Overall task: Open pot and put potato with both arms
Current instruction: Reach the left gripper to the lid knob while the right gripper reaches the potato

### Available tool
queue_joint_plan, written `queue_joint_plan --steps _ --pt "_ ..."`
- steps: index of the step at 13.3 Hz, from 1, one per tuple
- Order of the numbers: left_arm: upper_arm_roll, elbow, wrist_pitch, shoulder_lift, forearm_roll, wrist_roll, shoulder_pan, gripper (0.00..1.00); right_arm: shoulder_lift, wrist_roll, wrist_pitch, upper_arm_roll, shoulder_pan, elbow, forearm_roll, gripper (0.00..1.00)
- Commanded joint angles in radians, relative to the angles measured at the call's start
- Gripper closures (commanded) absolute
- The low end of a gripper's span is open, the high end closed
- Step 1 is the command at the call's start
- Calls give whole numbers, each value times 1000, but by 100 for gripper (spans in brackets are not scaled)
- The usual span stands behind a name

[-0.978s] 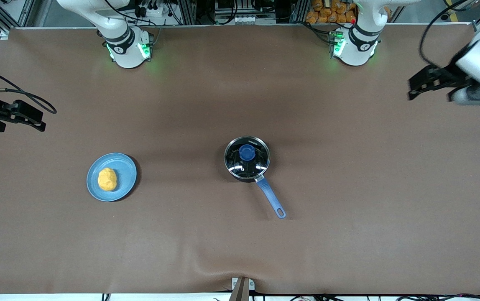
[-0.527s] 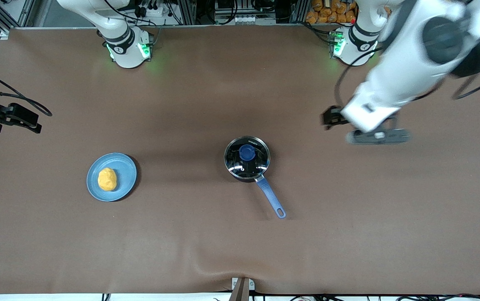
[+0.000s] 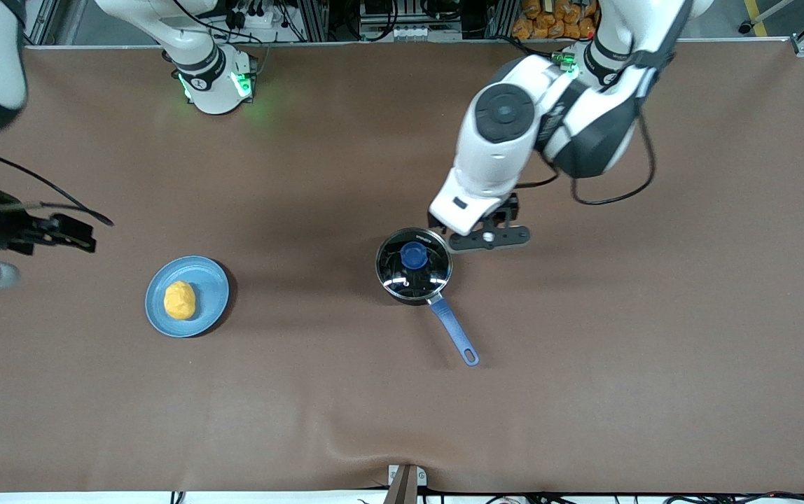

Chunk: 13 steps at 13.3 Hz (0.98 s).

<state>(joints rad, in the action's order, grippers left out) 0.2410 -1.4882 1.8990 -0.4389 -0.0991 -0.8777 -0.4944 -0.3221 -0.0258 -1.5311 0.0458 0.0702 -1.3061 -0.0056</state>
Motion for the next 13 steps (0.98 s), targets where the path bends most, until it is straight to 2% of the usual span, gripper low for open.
queue_joint_plan --steps 1,6,9,13 --pt "-8 28 72 -72 -33 -128 -38 0 -72 -32 -58 -4 6 -16 10 0" --pt "-8 29 184 -136 -31 -171 -58 0 -233 -215 -217 -4 -20 -28 12 0" --pt "-8 32 248 -173 -31 -176 -62 0 -311 -229 -297 -4 -46 -56 12 0" --pt "-11 43 262 -190 -31 -173 -67 0 -344 -230 -303 -6 -46 -79 22 0"
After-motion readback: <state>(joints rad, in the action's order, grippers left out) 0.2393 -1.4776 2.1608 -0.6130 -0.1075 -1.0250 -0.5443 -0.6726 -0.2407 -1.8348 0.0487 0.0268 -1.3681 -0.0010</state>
